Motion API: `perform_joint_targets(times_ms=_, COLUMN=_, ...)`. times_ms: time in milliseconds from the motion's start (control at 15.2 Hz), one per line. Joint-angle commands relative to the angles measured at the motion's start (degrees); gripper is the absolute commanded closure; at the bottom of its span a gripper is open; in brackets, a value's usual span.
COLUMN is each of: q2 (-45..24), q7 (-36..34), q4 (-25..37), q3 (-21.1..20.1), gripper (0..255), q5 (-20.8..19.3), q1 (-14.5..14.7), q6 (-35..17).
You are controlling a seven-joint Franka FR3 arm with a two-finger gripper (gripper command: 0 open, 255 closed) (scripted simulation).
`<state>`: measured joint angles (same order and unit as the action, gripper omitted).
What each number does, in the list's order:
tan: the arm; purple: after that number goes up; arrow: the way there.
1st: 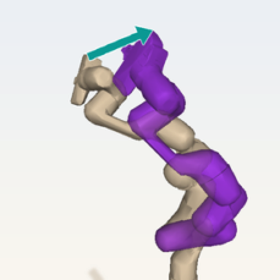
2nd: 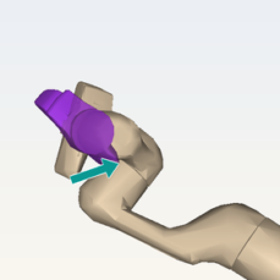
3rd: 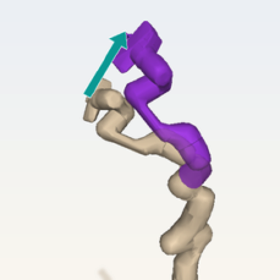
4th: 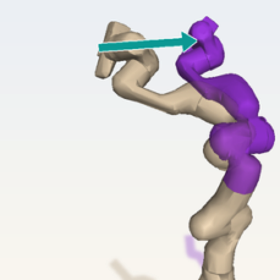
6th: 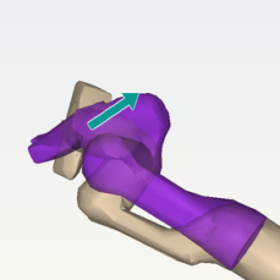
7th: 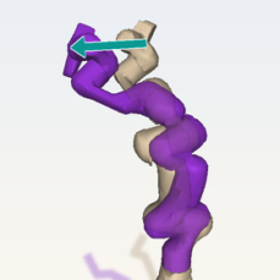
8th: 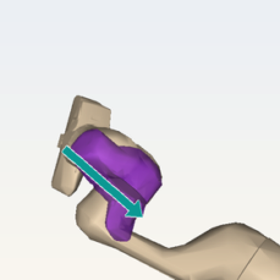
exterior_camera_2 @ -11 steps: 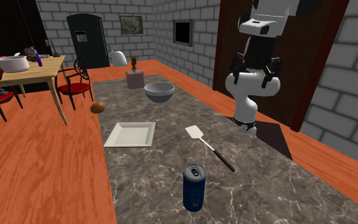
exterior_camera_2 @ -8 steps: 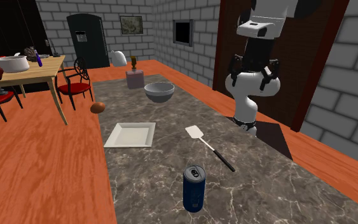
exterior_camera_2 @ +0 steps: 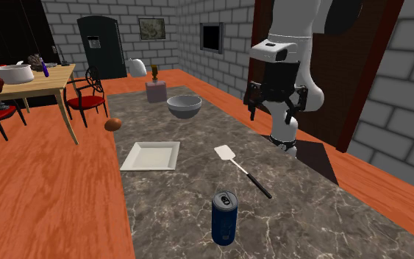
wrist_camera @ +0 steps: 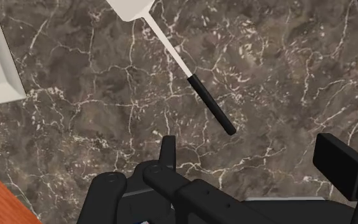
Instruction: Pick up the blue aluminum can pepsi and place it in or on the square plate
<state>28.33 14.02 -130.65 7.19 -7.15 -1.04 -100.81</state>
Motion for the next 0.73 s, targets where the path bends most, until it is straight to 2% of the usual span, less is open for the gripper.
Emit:
perform_joint_targets(times_ms=0, q2=-4.4, q7=1.5, q4=2.4, q3=1.1, gripper=0, q5=0.4, q1=0.2, q6=-2.4)
perform_joint_targets(times_ms=660, q2=-26.8, q7=10.8, q4=19.1, q3=5.5, gripper=0, q5=5.9, q1=0.1, q6=-8.8)
